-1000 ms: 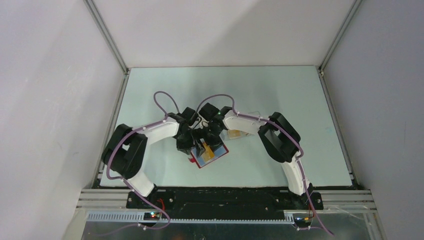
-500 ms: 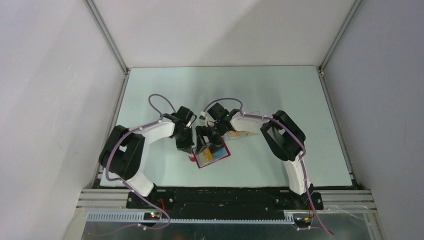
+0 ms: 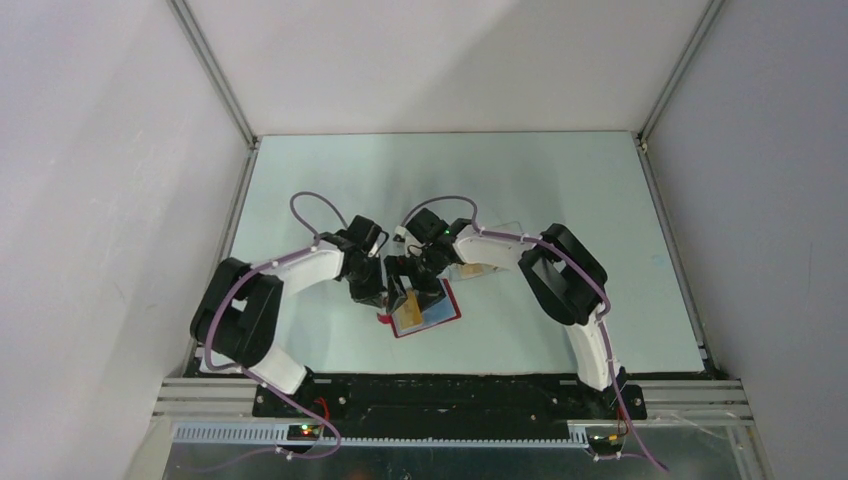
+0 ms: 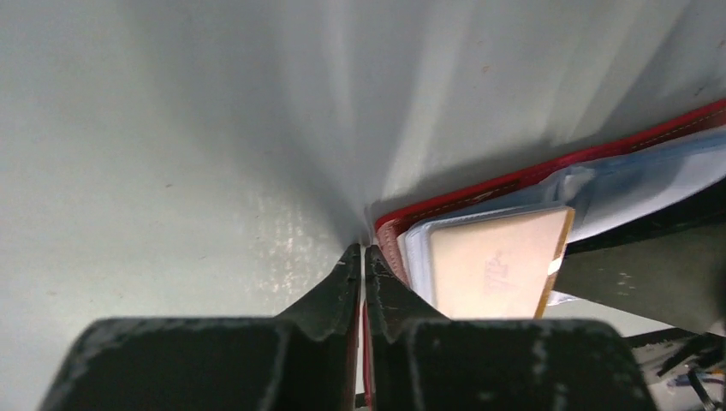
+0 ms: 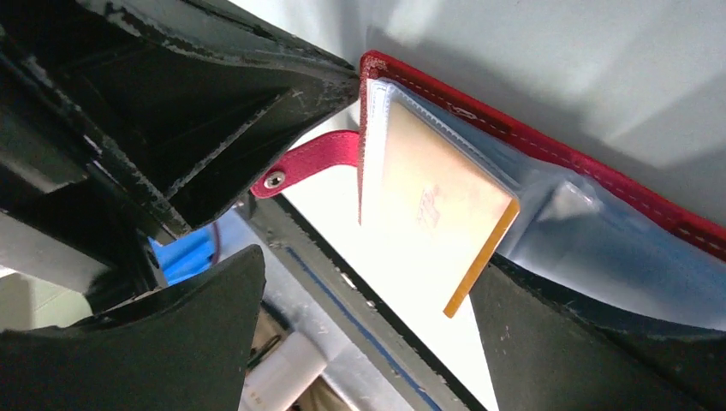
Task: Put the credit cards into the card holder
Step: Insert the credit card into the card holder.
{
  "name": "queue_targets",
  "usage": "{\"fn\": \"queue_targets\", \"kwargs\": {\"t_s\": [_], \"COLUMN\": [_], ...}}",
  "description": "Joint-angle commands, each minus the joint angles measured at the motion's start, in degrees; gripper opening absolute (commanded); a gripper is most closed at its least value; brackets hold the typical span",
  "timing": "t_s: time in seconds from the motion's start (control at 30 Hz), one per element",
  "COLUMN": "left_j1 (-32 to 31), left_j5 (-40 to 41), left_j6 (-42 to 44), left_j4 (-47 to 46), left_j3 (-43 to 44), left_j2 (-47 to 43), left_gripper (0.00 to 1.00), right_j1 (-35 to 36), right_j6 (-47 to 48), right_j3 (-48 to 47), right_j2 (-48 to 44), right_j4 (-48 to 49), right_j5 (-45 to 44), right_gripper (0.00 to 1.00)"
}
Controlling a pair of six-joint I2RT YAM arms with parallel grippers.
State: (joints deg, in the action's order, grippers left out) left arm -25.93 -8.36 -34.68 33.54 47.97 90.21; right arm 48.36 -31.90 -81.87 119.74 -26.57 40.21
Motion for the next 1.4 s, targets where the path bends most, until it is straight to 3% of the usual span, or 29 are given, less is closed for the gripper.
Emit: {"fn": "queue_targets", "kwargs": {"t_s": [0.0,0.03,0.13,0.27,0.47,0.77,0.9,1.13,1.3,1.37], "left_j1": [-1.05,-1.07,-1.05,-1.07,-1.22,-1.23,-1.23,-1.22,-1.22,-1.22], "left_j5": [4.07,5.66,8.04,7.76,4.86,3.73,3.18,1.24,0.94,0.69], "left_j6": [-1.2,-1.02,-0.35,0.01,-0.65,-2.38,-2.45,-3.5,-3.68,-3.84], "left_j4": [0.45,1.12,3.58,3.84,3.23,0.29,-0.33,-2.75,-3.38,-3.66], "left_j3": [0.82,1.23,1.76,1.66,1.16,-1.15,-2.09,-4.43,-4.68,-4.72], "left_j2": [-5.18,-6.91,-10.1,-14.23,-12.77,-10.49,-10.21,-8.93,-7.23,-6.2], "left_gripper": [0.15,0.21,0.35,0.41,0.43,0.41,0.41,0.41,0.4,0.4], "right_j1": [3.23,3.45,4.08,4.08,2.56,2.86,3.58,-1.89,-3.41,-3.56], "right_j6": [6.39,6.93,8.04,8.63,8.1,8.8,9.96,9.5,10.84,11.19], "right_j3": [-7.24,-7.78,-9.75,-9.57,-7.05,-10.43,-8.26,0.17,-0.74,-1.1], "right_j2": [-2.09,-2.21,-2.24,-3.77,-5.26,1.68,-1.18,-11.39,-11.56,-9.97], "right_j4": [-11.03,-12.05,-15.84,-16.82,-15.09,-12.64,-9.2,-11.41,-18.12,-19.5], "right_j5": [-12.68,-14.69,-17.89,-18.11,-14.92,-7.26,-5.63,-16.83,-27.97,-28.34], "right_gripper": [0.91,0.97,0.99,0.99,0.97,0.95,0.95,0.94,0.94,0.94]}}
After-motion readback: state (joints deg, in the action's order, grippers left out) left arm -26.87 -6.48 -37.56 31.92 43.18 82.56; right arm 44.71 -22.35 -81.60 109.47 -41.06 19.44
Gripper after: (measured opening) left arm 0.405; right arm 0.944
